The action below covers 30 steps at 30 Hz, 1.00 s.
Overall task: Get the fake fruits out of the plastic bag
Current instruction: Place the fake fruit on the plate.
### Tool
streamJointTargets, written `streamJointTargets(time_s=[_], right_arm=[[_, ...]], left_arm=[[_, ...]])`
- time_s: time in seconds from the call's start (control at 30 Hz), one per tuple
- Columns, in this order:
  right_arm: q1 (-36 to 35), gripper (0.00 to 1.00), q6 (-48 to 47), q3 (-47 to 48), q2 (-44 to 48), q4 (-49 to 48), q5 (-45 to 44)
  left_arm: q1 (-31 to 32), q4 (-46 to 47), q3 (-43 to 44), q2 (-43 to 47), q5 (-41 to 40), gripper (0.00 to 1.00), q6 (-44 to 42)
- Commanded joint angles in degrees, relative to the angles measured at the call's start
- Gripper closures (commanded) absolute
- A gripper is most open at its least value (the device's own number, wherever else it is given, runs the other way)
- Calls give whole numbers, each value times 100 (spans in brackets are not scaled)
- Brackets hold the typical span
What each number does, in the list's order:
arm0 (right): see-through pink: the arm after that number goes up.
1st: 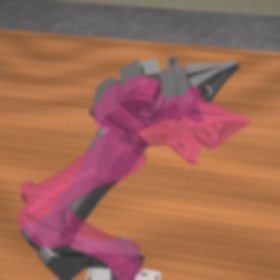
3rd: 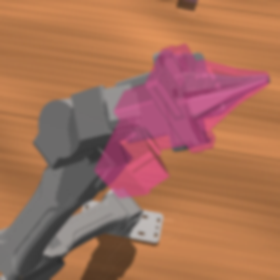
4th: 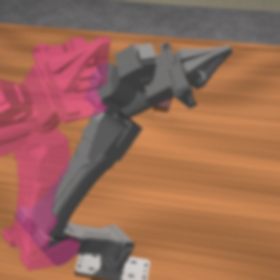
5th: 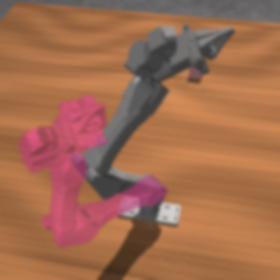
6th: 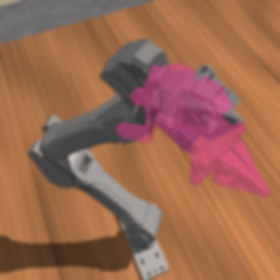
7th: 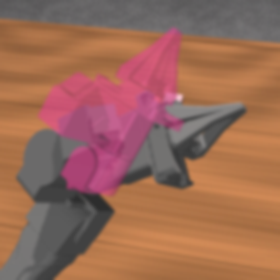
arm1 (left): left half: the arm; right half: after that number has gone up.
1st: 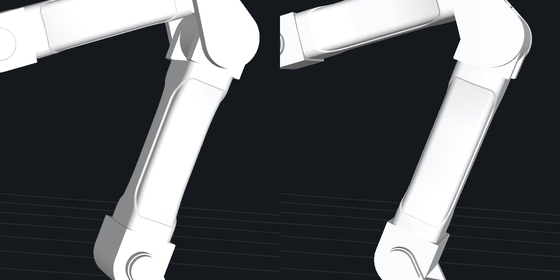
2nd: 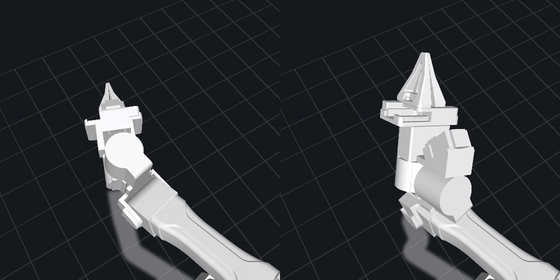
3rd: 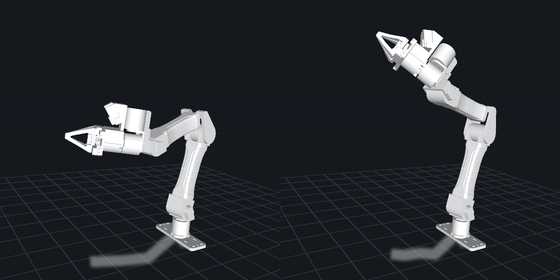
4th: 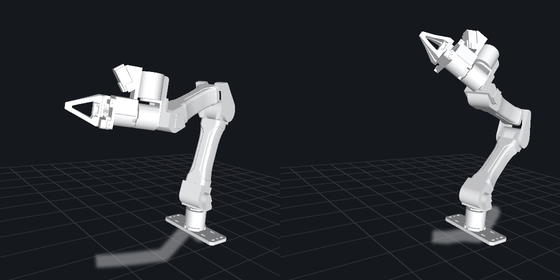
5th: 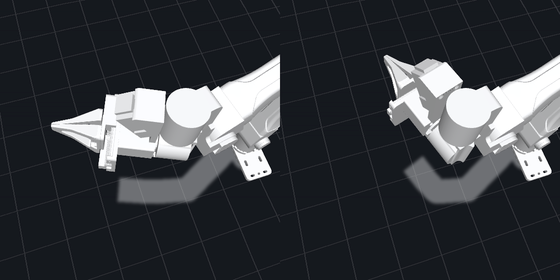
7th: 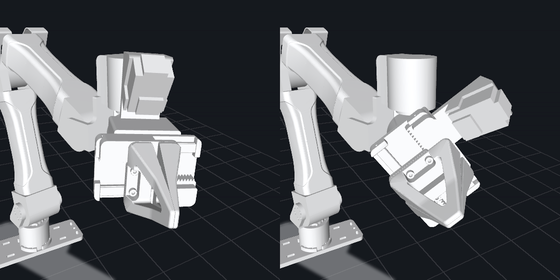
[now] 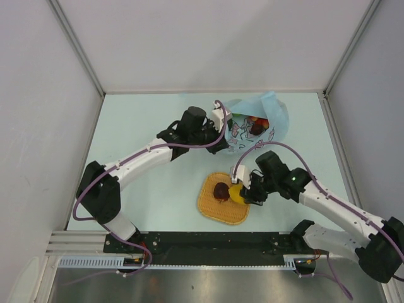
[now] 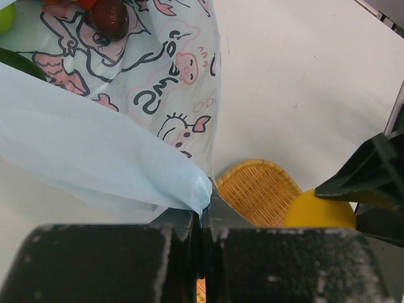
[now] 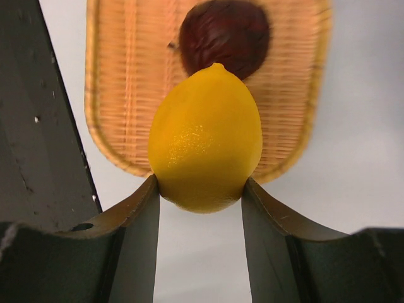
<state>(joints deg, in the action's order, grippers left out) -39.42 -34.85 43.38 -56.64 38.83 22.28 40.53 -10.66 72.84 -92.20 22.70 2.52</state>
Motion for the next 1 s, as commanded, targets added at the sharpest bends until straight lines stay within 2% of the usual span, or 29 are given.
streamJointTargets(time_s=[0.0, 0.5, 0.8, 0.97], right_arm=[[-311, 77, -382, -180, -277, -454, -233], [-699, 76, 154, -338, -1103, -1816, -1015], [-699, 78, -549, -347, -1244, -1607, -1208], [-690, 76, -672, -470, -1279, -1949, -1340]], left_arm=[[-54, 46, 20, 238, 50, 100, -24], [-54, 231, -103, 299, 138, 100, 161], [-89, 257, -261, 431, 156, 100, 152], [-98, 301, -253, 361, 209, 100, 196]])
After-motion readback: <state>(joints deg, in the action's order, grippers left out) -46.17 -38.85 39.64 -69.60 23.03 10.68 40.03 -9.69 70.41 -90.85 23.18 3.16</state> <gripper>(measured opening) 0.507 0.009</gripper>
